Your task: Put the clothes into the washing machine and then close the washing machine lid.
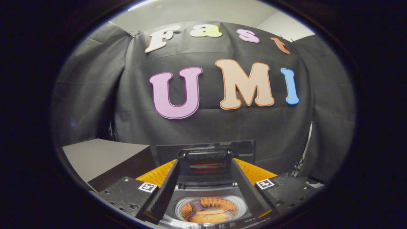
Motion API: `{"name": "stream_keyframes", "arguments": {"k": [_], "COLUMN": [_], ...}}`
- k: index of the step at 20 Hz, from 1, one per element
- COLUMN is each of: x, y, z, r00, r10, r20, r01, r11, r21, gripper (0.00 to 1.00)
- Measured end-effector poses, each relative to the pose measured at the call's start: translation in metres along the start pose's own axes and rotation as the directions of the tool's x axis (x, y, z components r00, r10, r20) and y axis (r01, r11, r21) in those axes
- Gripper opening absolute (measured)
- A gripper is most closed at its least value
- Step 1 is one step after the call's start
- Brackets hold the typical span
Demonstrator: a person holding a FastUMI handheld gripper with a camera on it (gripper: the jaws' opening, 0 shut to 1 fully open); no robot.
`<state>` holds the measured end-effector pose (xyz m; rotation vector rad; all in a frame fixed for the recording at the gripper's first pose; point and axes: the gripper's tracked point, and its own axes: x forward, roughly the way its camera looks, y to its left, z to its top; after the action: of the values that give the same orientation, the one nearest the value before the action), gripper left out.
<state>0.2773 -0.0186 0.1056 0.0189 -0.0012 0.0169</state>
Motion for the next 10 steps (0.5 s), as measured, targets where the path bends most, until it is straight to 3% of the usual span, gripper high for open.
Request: {"name": "stream_keyframes", "arguments": {"k": [5, 10], "x": [0.069, 0.126], "y": [0.028, 0.027], "z": [0.024, 0.042], "r00": [0.999, 0.997], "r10": [-0.005, -0.067], "r20": [0.033, 0.040], "r01": [0.005, 0.069], "r11": [1.000, 0.997], "r21": [-0.007, -0.046], "gripper": [0.97, 0.96]}}
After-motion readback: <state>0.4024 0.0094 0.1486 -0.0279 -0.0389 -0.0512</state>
